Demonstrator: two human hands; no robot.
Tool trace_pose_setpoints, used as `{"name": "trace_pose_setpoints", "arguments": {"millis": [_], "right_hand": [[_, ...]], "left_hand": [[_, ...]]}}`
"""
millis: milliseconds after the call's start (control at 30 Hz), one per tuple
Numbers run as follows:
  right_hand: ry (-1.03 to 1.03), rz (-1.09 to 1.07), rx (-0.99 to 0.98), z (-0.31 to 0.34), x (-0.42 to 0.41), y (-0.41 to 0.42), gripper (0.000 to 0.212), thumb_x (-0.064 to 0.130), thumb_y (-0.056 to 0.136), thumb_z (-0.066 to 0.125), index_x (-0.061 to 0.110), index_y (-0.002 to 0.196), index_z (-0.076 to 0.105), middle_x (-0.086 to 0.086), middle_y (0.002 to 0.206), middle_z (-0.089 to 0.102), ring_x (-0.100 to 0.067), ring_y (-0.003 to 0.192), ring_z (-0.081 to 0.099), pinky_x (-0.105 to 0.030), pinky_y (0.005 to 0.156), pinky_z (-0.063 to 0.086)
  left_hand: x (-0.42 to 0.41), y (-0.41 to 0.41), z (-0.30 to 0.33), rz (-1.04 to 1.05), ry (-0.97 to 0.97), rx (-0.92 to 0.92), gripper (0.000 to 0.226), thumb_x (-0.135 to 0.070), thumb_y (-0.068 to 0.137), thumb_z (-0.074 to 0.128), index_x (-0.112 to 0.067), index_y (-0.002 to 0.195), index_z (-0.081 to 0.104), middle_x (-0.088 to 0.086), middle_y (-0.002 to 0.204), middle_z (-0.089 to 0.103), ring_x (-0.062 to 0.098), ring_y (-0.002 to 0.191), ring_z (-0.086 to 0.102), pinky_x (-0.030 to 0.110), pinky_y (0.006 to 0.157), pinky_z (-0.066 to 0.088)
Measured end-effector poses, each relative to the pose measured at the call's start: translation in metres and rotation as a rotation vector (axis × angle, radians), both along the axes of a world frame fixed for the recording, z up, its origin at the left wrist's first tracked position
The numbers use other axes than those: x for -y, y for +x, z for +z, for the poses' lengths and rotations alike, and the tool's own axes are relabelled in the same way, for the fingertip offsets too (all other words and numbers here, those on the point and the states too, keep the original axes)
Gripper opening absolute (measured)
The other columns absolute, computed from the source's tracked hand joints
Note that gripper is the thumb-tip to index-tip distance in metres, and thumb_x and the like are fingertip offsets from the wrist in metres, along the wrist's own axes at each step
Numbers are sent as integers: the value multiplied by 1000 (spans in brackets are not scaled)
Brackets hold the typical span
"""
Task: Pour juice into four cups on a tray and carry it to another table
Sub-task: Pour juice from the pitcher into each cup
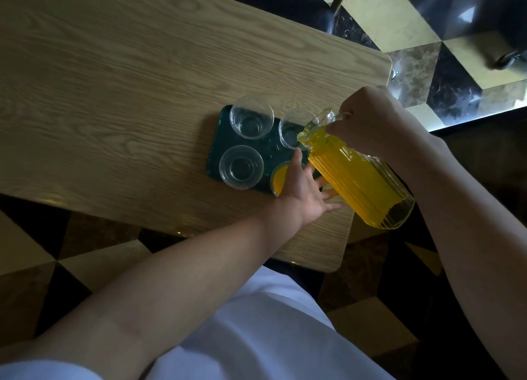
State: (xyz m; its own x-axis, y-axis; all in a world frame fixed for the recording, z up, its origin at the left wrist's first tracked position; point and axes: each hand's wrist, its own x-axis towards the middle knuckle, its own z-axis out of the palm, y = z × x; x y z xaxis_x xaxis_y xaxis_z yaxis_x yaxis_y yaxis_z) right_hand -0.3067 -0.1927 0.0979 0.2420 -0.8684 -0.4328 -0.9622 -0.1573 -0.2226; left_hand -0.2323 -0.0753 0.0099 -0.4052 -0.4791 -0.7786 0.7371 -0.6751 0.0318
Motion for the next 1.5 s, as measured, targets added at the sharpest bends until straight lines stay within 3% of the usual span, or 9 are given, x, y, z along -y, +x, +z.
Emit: {"name": "trace_pose_setpoints", "arguments": {"millis": [400, 467, 600, 1000, 1200, 1267, 1400, 1500], "right_hand": [[29, 9, -48, -2, -5, 2, 30, 15, 81, 71, -5, 64, 57, -14, 60, 45, -33, 55, 44, -29, 52, 36], [32, 16, -58, -2, -5, 2, 27, 16, 82, 71, -2, 64, 61, -18, 65, 56, -38, 59, 56, -32, 52, 44], [23, 23, -62, 1, -7, 3, 24, 18, 80, 70, -1, 67, 65, -24, 75, 69, -45, 70, 70, -50, 61, 61], [25, 20, -87, 11, -8, 9, 24, 16, 78, 69, -6, 70, 65, -27, 79, 71, -45, 68, 71, -54, 61, 62], [32, 4, -102, 13, -9, 10, 25, 17, 77, 70, -8, 72, 66, -30, 82, 72, -34, 53, 57, -57, 60, 61], [45, 2, -120, 14, -8, 10, 25, 18, 79, 70, -6, 74, 67, -28, 83, 72, -35, 54, 58, -55, 55, 61], [62, 17, -132, 15, -7, 10, 23, 18, 80, 69, -5, 75, 68, -28, 86, 72, -32, 57, 58, -36, 52, 46], [72, 40, -152, 18, -8, 10, 22, 18, 82, 68, -1, 73, 69, -24, 83, 72, -42, 70, 72, -36, 54, 50]], "left_hand": [[-8, -1, 0, 6, -14, -61, 80, -79, 93, 26, -34, 159, 26, 20, 161, 36, 48, 147, 31, 71, 119, 13], [-10, -1, 1, 7, -14, -66, 81, -80, 93, 25, -34, 160, 25, 20, 162, 35, 48, 148, 30, 71, 119, 13], [-12, -2, 3, 0, -23, -68, 80, -79, 93, 25, -33, 159, 27, 21, 161, 35, 48, 147, 31, 71, 119, 13], [-14, -1, 8, 6, -27, -84, 78, -79, 93, 25, -34, 155, 35, 20, 159, 40, 49, 147, 32, 72, 118, 13], [-15, -1, 12, 12, -17, -93, 79, -79, 93, 26, -33, 157, 32, 20, 161, 37, 49, 147, 31, 72, 118, 17], [-15, -1, 14, 13, -14, -88, 79, -79, 94, 27, -32, 157, 31, 20, 161, 37, 48, 147, 31, 72, 117, 17], [-17, -1, 16, 9, -7, -89, 79, -79, 93, 28, -33, 157, 31, 20, 160, 37, 49, 147, 32, 72, 118, 16], [-18, -2, 17, 11, -7, -101, 79, -79, 93, 28, -33, 158, 29, 20, 161, 35, 49, 147, 30, 72, 117, 17]]}}
